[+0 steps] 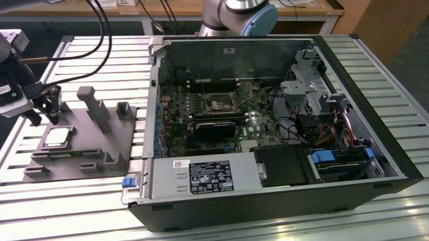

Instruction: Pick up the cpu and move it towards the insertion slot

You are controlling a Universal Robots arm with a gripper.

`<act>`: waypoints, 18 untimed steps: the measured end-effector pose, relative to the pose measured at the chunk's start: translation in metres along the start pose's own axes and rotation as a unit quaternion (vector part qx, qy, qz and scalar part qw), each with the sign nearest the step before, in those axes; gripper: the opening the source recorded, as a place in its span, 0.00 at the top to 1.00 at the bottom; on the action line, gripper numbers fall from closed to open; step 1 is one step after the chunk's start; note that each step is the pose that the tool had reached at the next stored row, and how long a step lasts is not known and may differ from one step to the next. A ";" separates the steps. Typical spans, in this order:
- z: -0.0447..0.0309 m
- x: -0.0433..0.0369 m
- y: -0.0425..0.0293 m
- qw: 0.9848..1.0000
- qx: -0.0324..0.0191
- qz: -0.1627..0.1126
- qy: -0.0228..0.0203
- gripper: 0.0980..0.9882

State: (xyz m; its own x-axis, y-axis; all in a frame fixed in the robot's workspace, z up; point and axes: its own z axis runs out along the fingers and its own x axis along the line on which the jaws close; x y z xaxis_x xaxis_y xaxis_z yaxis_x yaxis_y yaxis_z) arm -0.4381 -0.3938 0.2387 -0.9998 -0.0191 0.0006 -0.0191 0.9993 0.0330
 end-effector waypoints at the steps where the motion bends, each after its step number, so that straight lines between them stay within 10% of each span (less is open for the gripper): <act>1: 0.0004 0.0000 0.0000 1.000 0.000 0.000 0.000 0.58; 5: 0.0025 0.0000 -0.0001 1.000 0.000 0.000 0.000 0.44; 18: 0.0070 0.0000 -0.0003 1.000 0.000 0.000 0.000 0.44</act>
State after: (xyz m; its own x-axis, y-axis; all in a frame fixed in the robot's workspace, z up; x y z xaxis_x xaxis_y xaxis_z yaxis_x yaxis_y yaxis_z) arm -0.4381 -0.3939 0.2317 -0.9998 -0.0191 0.0006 -0.0191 0.9993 0.0329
